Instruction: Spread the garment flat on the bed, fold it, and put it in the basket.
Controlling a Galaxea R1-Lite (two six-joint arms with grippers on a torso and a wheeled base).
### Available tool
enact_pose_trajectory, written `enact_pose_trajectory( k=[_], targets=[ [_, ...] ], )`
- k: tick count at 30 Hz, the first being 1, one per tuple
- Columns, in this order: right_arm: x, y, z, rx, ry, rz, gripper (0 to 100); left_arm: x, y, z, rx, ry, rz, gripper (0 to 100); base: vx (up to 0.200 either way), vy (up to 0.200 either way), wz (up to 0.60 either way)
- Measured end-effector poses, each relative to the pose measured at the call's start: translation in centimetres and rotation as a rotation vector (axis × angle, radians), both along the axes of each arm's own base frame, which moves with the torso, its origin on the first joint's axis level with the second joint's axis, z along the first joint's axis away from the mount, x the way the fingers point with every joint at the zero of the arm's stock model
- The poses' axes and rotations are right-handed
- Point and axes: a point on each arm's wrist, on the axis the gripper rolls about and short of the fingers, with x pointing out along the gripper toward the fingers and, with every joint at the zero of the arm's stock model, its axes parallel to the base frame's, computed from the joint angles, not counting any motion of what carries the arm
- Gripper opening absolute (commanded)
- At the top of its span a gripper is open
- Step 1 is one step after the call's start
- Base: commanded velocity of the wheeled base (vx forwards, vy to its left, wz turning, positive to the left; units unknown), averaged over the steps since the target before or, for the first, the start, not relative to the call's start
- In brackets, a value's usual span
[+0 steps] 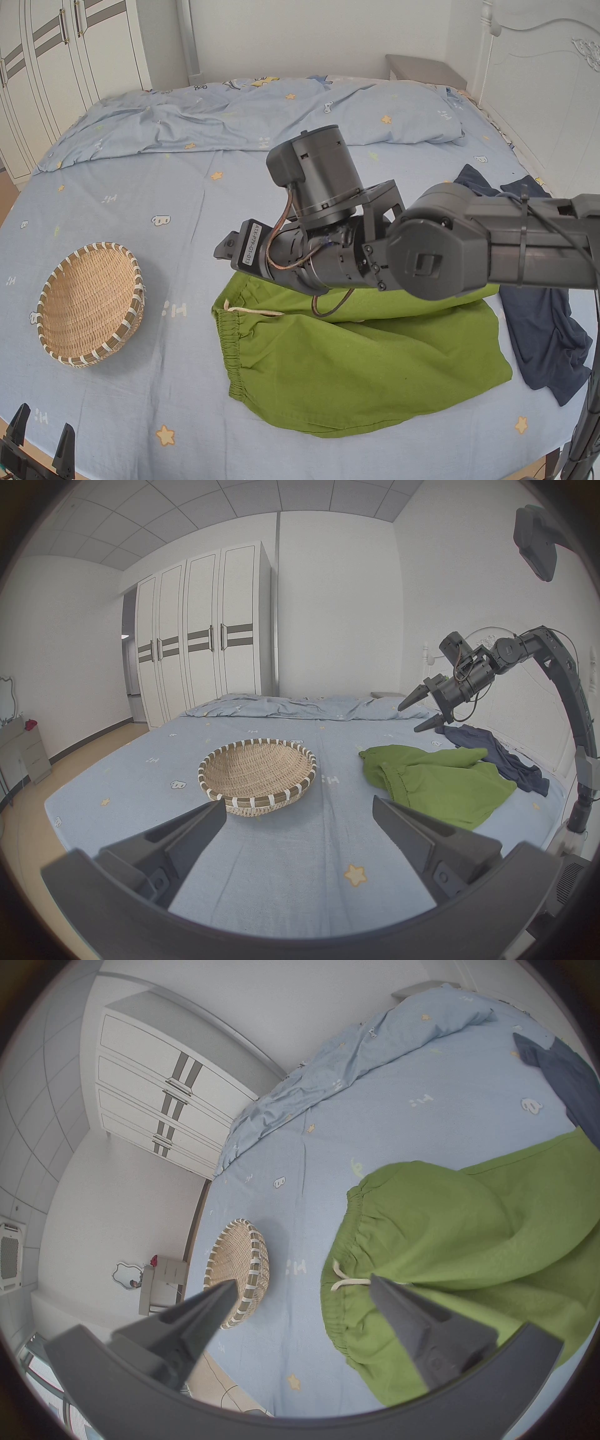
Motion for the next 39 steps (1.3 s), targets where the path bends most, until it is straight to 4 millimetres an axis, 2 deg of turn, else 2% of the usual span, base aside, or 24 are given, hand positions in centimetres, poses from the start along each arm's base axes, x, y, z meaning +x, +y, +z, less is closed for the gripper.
enact_pose_trajectory(
  k=[6, 10, 13, 18, 24, 32, 35, 39],
  targets=[
    [0.7, 0.0, -0.9, -0.017, 0.011, -0.013, 100, 0.0, 0.0, 0.0, 0.000, 0.000, 0.000, 100, 0.000, 0.000, 0.00],
    [1.4, -1.0, -1.7, -0.047, 0.038, -0.038, 100, 0.0, 0.0, 0.0, 0.000, 0.000, 0.000, 100, 0.000, 0.000, 0.00],
    [1.6, -2.7, -1.9, -0.066, 0.058, -0.061, 100, 0.0, 0.0, 0.0, 0.000, 0.000, 0.000, 100, 0.000, 0.000, 0.00],
    [1.3, -7.3, -2.4, -0.106, 0.107, -0.086, 100, 0.0, 0.0, 0.0, 0.000, 0.000, 0.000, 100, 0.000, 0.000, 0.00],
    [-0.7, -13.2, -2.6, -0.087, 0.135, -0.109, 100, 0.0, 0.0, 0.0, 0.005, 0.001, -0.001, 100, 0.000, 0.000, 0.00],
    [-5.1, -20.2, -3.9, -0.023, 0.125, -0.150, 100, 0.0, 0.0, 0.2, 0.004, -0.012, -0.004, 100, 0.000, 0.000, 0.00],
    [-6.9, -22.1, -4.8, -0.014, 0.130, -0.166, 100, -0.5, 0.0, 1.8, -0.019, -0.059, -0.022, 100, 0.000, 0.000, 0.00],
    [-8.8, -24.0, -5.6, 0.016, 0.129, -0.164, 100, -1.4, -0.1, 5.6, -0.064, -0.101, -0.138, 100, 0.000, 0.000, 0.00]
  ],
)
